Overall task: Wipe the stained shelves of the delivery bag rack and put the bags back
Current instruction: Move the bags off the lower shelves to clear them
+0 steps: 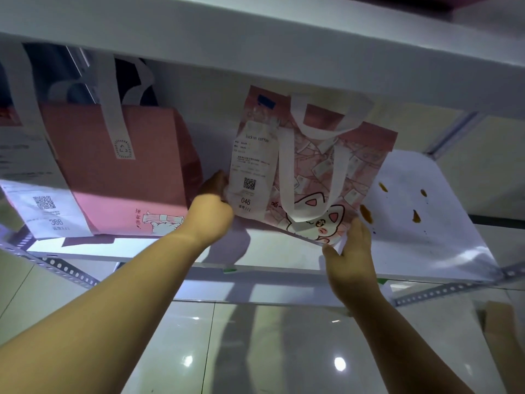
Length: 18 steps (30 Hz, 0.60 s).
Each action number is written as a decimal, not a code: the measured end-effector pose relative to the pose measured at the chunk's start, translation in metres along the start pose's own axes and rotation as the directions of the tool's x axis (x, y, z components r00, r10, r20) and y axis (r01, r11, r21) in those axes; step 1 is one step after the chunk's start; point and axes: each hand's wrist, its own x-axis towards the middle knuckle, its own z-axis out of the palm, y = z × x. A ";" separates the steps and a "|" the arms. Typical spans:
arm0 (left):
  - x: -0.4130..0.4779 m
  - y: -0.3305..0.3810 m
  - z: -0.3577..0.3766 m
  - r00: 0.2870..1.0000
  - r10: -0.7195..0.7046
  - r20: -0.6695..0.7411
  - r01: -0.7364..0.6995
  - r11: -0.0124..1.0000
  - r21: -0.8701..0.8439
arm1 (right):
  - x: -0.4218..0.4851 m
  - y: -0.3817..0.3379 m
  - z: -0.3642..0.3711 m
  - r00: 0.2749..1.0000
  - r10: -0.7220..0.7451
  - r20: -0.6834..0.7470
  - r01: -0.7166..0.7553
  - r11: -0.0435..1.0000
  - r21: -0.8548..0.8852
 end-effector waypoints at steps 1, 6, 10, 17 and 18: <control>-0.002 -0.002 -0.001 1.000 -0.003 0.002 0.003 1.000 -0.014 | 0.002 0.001 0.000 1.000 0.028 0.000 -0.028 0.999 0.029; -0.014 -0.008 0.001 0.995 -0.071 0.076 0.076 0.996 -0.055 | 0.005 0.007 -0.002 0.998 0.066 -0.004 -0.066 0.994 0.083; -0.020 -0.009 0.003 0.987 -0.131 0.097 0.136 0.990 -0.046 | -0.001 0.006 -0.003 0.999 0.053 -0.008 -0.052 0.992 0.117; -0.058 0.001 -0.009 0.984 -0.171 0.057 0.179 0.967 -0.180 | -0.030 -0.005 -0.008 0.990 0.115 -0.086 -0.104 0.987 0.119; -0.067 0.004 -0.013 0.983 -0.170 0.064 0.180 0.959 -0.220 | -0.037 -0.008 -0.007 0.990 0.097 -0.104 -0.084 0.988 0.129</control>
